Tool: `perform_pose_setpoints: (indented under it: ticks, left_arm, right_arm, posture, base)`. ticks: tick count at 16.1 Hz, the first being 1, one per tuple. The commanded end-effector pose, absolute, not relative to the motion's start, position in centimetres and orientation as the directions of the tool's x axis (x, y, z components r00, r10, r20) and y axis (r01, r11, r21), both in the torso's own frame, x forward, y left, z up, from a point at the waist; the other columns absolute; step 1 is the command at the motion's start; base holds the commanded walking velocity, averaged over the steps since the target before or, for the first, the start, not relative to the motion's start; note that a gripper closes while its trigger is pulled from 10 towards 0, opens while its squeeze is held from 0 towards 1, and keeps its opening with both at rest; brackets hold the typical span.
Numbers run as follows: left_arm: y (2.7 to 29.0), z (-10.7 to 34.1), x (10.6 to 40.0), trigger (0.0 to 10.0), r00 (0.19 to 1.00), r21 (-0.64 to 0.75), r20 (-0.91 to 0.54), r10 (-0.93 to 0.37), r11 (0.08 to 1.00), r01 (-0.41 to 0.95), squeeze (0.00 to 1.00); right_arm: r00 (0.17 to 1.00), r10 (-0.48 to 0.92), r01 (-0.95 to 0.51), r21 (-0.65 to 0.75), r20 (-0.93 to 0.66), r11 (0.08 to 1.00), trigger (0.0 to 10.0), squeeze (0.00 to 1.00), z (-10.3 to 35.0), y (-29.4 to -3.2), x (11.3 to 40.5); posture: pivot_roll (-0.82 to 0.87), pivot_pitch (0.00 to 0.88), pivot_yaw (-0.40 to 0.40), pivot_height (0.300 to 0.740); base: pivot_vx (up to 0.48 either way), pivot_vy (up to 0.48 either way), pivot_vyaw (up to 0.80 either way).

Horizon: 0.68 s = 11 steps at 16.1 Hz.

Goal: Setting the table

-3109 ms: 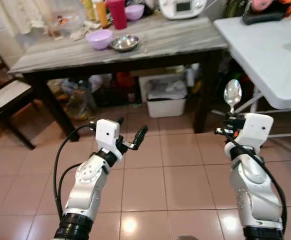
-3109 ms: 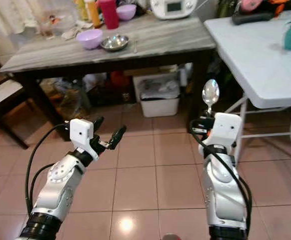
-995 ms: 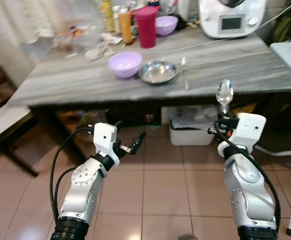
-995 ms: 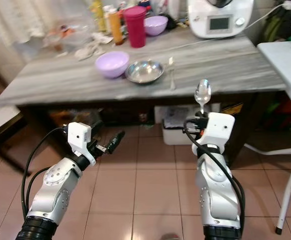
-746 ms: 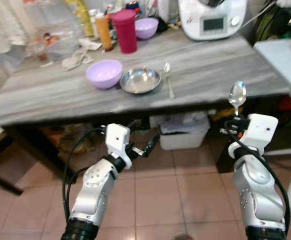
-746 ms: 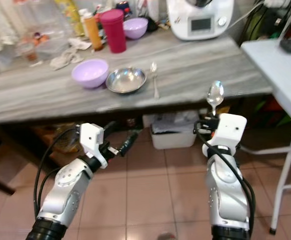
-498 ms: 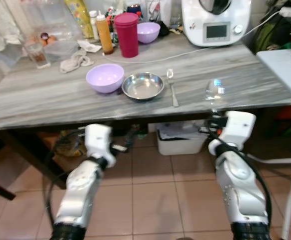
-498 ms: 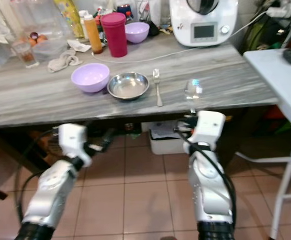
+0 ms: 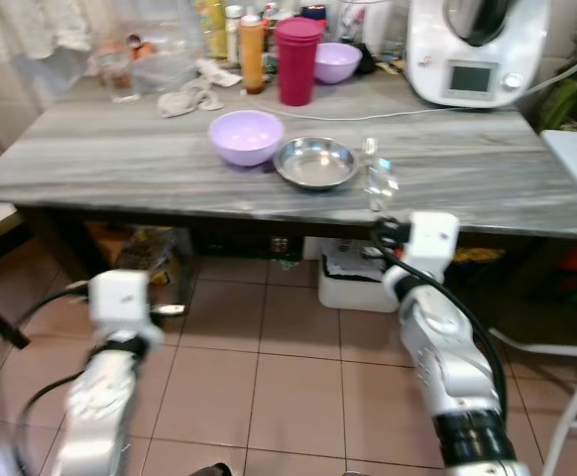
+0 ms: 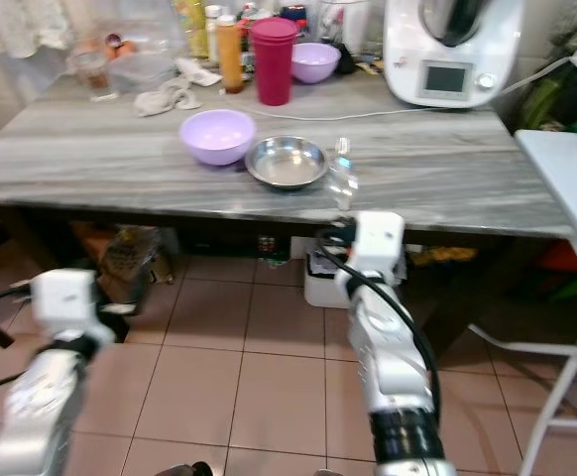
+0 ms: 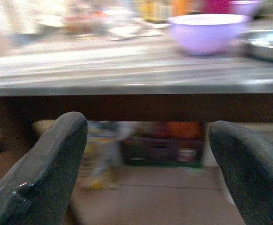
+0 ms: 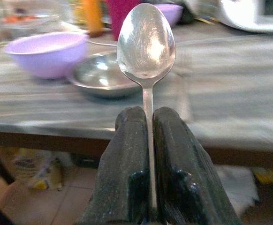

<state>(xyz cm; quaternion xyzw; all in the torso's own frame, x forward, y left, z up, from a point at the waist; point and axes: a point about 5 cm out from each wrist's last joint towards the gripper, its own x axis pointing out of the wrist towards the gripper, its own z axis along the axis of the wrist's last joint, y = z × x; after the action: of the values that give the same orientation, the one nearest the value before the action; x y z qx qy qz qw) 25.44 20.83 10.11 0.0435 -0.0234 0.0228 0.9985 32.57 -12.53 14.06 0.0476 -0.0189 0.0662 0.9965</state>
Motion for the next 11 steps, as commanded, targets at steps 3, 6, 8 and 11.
perform_pose_setpoints:
  ticks: [3, 6, 8, 11]
  left_arm:
    - [23.3, 10.9, 24.7, 10.0, 0.981, 0.129, 0.08, 0.175, 0.974, -0.185, 0.0]
    - [21.6, 10.9, 25.2, 10.0, 0.99, 0.094, 0.083, 0.114, 0.988, -0.122, 0.0]
    - [20.6, 11.0, 26.0, 10.0, 0.993, 0.084, 0.083, 0.082, 0.992, -0.089, 0.0]
    - [20.7, 11.7, 27.0, 10.0, 0.992, 0.097, 0.101, 0.079, 0.991, -0.089, 0.0]
  right_arm:
    - [0.994, 0.088, -0.093, 0.07, 0.069, 0.993, 10.0, 0.0, 14.4, -13.6, 32.8]
    - [0.993, 0.069, -0.07, 0.015, 0.093, 0.997, 10.0, 0.0, 14.7, -14.2, 32.4]
    - [0.993, 0.045, -0.048, 0.017, 0.109, 0.999, 10.0, 0.0, 15.0, -14.6, 32.4]
    - [0.994, -0.011, 0.007, 0.038, 0.11, 0.999, 10.0, 0.0, 15.1, -15.2, 32.1]
  posture:
    - [-0.03, 0.107, -0.041, 0.74]
    - [-0.06, 0.09, -0.04, 0.74]
    - [-0.08, 0.08, -0.027, 0.74]
    - [-0.1, 0.075, -0.018, 0.74]
  base:
    - [0.0, 0.0, 0.0]
    - [0.0, 0.0, 0.0]
    - [0.0, 0.0, 0.0]
    - [0.0, 0.0, -0.35]
